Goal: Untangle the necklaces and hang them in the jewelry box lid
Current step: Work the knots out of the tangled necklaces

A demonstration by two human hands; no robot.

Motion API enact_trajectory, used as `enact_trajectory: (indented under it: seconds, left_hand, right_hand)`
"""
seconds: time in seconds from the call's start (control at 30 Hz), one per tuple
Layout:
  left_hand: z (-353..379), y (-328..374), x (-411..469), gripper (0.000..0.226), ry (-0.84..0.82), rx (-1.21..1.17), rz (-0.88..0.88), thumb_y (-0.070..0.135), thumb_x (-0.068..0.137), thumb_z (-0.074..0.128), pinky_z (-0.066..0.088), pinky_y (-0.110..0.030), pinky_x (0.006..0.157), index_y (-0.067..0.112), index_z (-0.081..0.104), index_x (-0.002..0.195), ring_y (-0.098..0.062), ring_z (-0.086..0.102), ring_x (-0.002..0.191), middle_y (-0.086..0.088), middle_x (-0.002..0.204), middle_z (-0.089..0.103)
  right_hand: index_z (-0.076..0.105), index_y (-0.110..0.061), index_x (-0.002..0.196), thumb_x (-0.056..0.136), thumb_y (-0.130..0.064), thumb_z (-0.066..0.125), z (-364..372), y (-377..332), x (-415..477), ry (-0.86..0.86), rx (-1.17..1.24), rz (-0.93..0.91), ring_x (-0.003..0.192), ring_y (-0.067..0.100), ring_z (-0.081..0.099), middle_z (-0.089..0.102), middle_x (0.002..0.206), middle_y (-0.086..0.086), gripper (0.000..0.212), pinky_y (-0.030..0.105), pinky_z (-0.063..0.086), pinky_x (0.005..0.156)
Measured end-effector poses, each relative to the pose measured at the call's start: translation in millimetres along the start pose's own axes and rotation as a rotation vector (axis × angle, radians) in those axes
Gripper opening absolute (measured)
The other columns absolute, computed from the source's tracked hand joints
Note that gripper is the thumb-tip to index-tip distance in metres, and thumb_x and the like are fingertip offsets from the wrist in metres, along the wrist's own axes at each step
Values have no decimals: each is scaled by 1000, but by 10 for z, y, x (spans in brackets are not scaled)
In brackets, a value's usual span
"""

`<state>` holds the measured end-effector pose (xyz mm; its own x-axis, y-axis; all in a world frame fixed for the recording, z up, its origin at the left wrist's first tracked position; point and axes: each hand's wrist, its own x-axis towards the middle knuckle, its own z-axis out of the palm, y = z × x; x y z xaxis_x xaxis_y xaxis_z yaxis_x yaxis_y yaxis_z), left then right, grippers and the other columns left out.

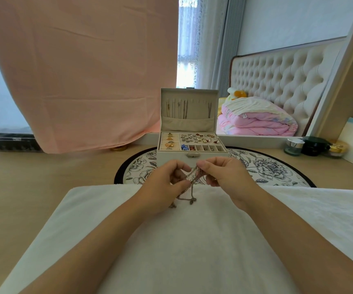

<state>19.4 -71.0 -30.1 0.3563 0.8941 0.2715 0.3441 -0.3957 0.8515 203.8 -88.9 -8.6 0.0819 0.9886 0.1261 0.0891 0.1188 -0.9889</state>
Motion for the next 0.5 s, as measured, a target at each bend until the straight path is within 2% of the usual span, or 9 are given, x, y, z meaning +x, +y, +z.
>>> enact_trajectory:
  seconds: [0.1, 0.2, 0.27, 0.3, 0.4, 0.5]
  left_hand:
    - [-1, 13, 3, 22, -27, 28, -67, 15, 96, 62, 51, -27, 58, 34, 60, 106, -7, 58, 63, 3, 82, 60]
    - [-1, 34, -29, 36, -83, 134, -35, 12, 89, 66, 52, -27, 67, 43, 62, 106, -8, 58, 71, 11, 95, 58]
    - [15, 74, -49, 37, -72, 148, 10, 12, 87, 66, 54, -26, 78, 47, 66, 100, -5, 64, 83, 14, 104, 61]
    - [28, 85, -47, 32, -47, 112, 19, 16, 88, 68, 54, -28, 81, 48, 68, 95, -4, 65, 86, 14, 101, 65]
    - [40, 87, -28, 18, 67, 33, 20, 31, 93, 68, 55, -32, 78, 45, 72, 82, -8, 68, 81, 10, 84, 74]
    - [15, 77, -17, 18, 141, 7, 57, 27, 96, 65, 57, -32, 82, 38, 75, 88, -6, 70, 81, 12, 83, 76]
  right_hand:
    - [75, -11, 84, 90, -20, 72, -1, -5, -5, -41, 50, 10, 53, 13, 50, 72, 77, 5, 12, 28, 45, 62]
    - [74, -12, 82, 91, -19, 71, 16, 0, -11, -86, 45, 4, 55, 15, 53, 69, 70, 1, 11, 28, 47, 63]
    - [73, -13, 81, 91, -20, 71, 37, -4, -20, -82, -35, -29, 60, 13, 58, 71, 69, 1, 13, 25, 48, 64]
    - [74, -13, 81, 92, -21, 70, 46, -14, -28, -78, -79, -54, 62, 11, 60, 72, 71, 1, 13, 21, 49, 64]
    - [73, -10, 85, 95, -25, 66, 46, -42, -35, -64, -219, -132, 61, 6, 58, 69, 71, 1, 19, 14, 45, 58]
    - [70, -12, 85, 100, -35, 57, 23, -18, -14, -67, -370, -131, 65, 12, 53, 62, 74, 4, 30, 27, 43, 66]
